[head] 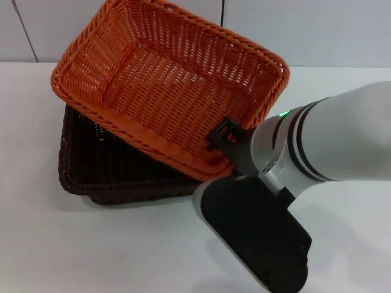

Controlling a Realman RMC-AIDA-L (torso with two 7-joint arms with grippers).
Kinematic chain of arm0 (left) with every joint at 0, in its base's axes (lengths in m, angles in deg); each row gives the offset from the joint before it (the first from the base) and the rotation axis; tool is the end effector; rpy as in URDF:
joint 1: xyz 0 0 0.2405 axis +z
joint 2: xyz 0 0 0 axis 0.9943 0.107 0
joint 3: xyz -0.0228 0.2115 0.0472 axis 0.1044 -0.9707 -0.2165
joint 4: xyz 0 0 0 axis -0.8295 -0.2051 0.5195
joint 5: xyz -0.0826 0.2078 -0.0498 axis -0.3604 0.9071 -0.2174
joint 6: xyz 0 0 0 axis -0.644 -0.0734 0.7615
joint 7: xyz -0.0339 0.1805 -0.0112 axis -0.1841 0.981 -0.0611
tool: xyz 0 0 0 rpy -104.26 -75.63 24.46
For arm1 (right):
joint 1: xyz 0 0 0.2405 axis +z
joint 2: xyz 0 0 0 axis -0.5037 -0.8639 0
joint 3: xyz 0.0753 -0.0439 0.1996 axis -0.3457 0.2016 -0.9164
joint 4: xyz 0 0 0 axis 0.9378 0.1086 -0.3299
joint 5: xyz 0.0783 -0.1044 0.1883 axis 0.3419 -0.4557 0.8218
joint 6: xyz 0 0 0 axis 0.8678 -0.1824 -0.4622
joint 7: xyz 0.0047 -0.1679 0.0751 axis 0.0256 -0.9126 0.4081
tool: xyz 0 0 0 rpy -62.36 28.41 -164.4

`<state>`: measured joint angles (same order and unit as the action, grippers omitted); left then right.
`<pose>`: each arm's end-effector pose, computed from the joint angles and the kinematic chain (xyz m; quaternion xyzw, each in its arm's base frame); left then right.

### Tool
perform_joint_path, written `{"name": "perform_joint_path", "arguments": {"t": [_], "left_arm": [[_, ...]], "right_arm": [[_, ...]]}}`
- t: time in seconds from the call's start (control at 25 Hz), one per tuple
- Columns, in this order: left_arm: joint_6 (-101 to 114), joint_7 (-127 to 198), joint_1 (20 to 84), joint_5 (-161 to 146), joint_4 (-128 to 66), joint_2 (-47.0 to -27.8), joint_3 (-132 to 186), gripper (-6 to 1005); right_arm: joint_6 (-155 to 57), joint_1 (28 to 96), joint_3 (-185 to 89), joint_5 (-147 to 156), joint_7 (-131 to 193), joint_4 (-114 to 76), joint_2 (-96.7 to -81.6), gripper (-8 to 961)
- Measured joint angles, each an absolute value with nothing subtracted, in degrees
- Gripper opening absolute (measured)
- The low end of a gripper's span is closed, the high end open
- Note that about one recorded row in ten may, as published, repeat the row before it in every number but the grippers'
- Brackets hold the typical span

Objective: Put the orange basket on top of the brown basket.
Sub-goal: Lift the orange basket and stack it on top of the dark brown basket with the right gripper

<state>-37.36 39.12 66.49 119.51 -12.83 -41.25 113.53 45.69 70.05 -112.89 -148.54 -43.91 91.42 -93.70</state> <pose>-0.3976 0.3482 0.0483 -0.5549 -0.3455 -0.1859 0.7336 0.0131 0.2930 -0.0713 -0.8025 -0.4795 -0.3236 0.1458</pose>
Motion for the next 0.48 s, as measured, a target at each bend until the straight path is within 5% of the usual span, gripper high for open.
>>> {"name": "perform_joint_path", "arguments": {"t": [0.08,0.48], "left_arm": [[-37.3,39.1,66.1,119.5,-13.6,-41.24,113.5,778],[-36.5,39.2,65.1,119.6,-14.7,-41.04,113.5,778]], "right_arm": [[46.5,69.3,-113.0,-148.5,-43.5,93.3,-94.09,493],[50.3,66.1,-112.0,-148.6,-41.4,100.5,-95.27,494]]}}
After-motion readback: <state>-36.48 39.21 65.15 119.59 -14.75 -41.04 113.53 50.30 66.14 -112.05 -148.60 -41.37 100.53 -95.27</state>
